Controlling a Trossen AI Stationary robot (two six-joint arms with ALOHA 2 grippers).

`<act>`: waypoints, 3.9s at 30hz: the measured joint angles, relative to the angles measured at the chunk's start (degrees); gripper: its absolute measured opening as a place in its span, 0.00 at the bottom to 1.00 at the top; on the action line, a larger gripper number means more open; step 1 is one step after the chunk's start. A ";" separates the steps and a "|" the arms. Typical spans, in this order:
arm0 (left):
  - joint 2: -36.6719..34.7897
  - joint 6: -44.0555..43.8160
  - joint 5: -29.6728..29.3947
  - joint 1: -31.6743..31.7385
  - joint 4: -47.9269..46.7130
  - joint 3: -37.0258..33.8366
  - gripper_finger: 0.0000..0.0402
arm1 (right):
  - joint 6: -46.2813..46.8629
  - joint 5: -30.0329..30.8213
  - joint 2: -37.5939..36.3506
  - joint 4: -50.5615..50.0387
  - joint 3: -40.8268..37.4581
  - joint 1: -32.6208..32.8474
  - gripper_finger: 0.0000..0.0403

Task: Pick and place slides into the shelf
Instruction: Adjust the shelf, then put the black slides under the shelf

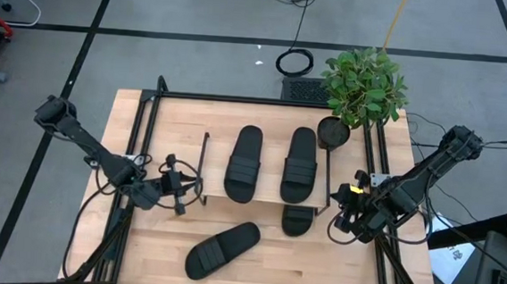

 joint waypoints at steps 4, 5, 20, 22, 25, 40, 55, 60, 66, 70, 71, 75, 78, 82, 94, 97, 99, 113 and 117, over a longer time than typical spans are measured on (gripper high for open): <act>0.01 -0.01 -2.15 -0.17 -0.72 1.01 0.05 | 0.00 -0.04 0.00 0.06 0.00 0.00 0.00; 0.02 -0.04 -2.65 -0.17 -0.78 1.02 0.05 | 0.00 -0.03 0.00 0.10 0.00 0.00 0.00; 0.11 -10.51 -6.47 -0.09 -9.04 1.20 0.05 | 8.94 -3.20 0.00 -7.08 0.00 0.00 0.00; 0.11 -11.20 -5.82 -0.04 -9.96 1.20 0.05 | 10.44 -3.25 0.00 -8.38 0.00 0.00 0.00; 0.09 -12.06 -5.79 -0.04 -10.86 1.22 0.05 | 10.62 -3.34 0.00 -8.74 0.00 0.00 0.00; 0.09 -12.31 -10.55 -0.04 -10.46 1.24 0.05 | 11.76 -0.73 0.00 -8.76 0.00 0.00 0.00; -6.53 -11.08 -20.53 1.11 -19.72 1.24 0.01 | 22.26 -15.71 -0.02 -15.47 -0.04 4.74 0.00; -11.20 -3.99 -20.87 2.15 -19.95 1.24 0.02 | 11.47 -21.69 0.11 8.12 -1.13 10.50 0.00; -13.93 -1.05 -20.87 3.26 -19.90 1.24 0.02 | -0.61 -21.55 4.12 38.45 -7.64 11.61 0.00; -13.86 -1.76 -20.64 3.26 -19.89 1.24 0.01 | 2.57 -18.87 10.82 39.93 -11.79 11.73 0.00; -13.83 -1.77 -20.36 3.26 -19.90 1.24 0.01 | 5.11 -16.80 12.76 40.03 -12.59 12.13 0.00; -13.84 -2.37 -19.82 3.26 -19.90 1.24 0.02 | 15.78 -6.56 20.64 42.99 -13.42 16.13 0.00; -13.84 -2.40 -19.67 3.26 -19.90 1.24 0.01 | 17.56 -1.29 25.06 48.35 -13.37 18.80 0.00; -13.84 -2.43 -19.63 3.26 -19.88 1.24 0.01 | 15.90 1.76 28.37 53.57 -13.33 18.74 0.00; -13.83 -4.76 -19.60 3.24 -19.88 1.24 0.02 | 4.32 4.24 38.40 71.59 -13.33 12.34 0.00; -13.81 -4.74 -19.60 3.24 -19.94 1.24 0.02 | 1.78 4.37 39.56 76.00 -13.33 10.70 0.00; -13.81 -4.74 -19.60 3.24 -20.08 1.24 0.02 | 1.41 4.57 39.67 76.30 -13.33 9.59 0.00; -13.81 -4.96 -19.04 3.24 -20.83 1.24 0.02 | 14.62 9.96 39.65 63.16 -13.31 7.34 0.00; -13.81 -4.95 -18.23 3.24 -20.84 1.24 0.02 | 10.32 9.09 39.66 65.04 -13.33 7.34 0.00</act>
